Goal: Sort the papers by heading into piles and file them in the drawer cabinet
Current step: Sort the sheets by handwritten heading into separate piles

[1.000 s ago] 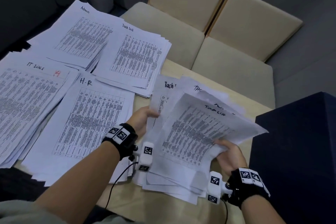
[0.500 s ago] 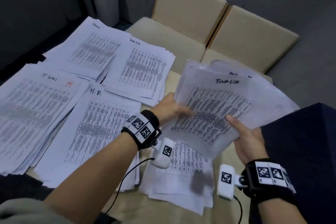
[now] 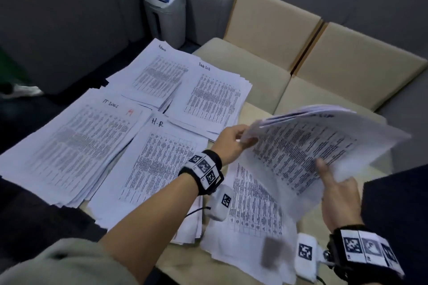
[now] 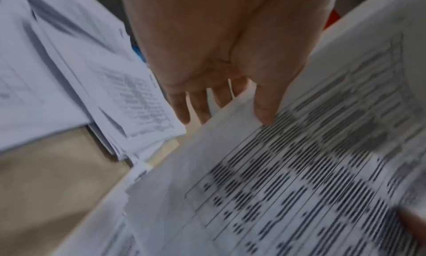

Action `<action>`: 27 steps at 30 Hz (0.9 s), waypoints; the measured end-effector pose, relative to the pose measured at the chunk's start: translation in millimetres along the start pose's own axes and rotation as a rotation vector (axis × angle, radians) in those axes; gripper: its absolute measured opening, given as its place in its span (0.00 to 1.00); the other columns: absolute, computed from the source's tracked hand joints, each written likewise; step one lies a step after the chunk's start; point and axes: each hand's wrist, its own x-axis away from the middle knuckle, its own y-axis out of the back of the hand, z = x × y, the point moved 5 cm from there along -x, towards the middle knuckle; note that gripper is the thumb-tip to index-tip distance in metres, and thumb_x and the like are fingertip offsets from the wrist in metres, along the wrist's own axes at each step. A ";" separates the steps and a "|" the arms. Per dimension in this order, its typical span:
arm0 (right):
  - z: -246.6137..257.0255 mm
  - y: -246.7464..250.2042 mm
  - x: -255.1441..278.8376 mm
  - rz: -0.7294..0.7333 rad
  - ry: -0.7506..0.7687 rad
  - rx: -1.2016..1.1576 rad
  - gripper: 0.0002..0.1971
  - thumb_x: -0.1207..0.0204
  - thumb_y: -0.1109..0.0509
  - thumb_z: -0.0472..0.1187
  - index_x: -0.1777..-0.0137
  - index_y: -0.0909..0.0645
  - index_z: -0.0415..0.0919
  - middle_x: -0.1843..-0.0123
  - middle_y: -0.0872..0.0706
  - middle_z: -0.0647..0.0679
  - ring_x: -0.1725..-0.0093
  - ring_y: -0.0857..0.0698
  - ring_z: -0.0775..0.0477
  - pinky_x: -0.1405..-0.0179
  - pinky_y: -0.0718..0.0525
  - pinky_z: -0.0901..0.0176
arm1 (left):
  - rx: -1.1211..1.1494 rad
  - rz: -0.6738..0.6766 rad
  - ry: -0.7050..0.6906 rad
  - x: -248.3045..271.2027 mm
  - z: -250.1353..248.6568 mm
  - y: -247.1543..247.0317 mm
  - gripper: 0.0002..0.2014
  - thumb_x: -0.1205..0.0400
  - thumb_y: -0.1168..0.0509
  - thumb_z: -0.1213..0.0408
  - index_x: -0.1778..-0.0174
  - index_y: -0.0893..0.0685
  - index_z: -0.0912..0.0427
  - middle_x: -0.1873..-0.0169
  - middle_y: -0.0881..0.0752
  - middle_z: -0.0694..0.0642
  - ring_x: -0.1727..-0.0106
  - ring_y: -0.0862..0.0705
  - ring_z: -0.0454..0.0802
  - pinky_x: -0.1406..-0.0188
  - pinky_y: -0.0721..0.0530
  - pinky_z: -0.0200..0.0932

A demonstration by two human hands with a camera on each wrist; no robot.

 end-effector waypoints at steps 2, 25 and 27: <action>10.7 -6.5 -8.1 0.041 0.036 -0.058 0.31 0.23 0.26 0.56 0.41 0.21 0.23 0.56 0.18 0.37 0.58 0.20 0.40 0.62 0.24 0.52 | -0.029 -0.009 -0.011 6.6 1.7 4.8 0.15 0.19 0.31 0.52 0.46 0.15 0.61 0.55 0.11 0.55 0.55 0.13 0.54 0.48 0.15 0.52; -126.3 -227.1 24.0 0.406 -0.369 0.174 0.22 0.14 0.39 0.54 0.34 0.19 0.35 0.40 0.14 0.40 0.41 0.16 0.41 0.40 0.20 0.47 | 0.131 -0.572 0.345 76.3 88.7 334.0 0.01 0.15 0.34 0.64 0.50 0.19 0.57 0.54 0.14 0.56 0.53 0.15 0.52 0.55 0.14 0.44; -123.3 -227.8 25.5 0.374 -0.369 0.206 0.21 0.14 0.40 0.54 0.36 0.18 0.38 0.42 0.14 0.41 0.43 0.16 0.42 0.40 0.20 0.47 | 0.151 -0.635 0.361 78.2 94.2 368.9 0.04 0.16 0.32 0.64 0.48 0.16 0.59 0.53 0.11 0.57 0.51 0.12 0.55 0.50 0.12 0.53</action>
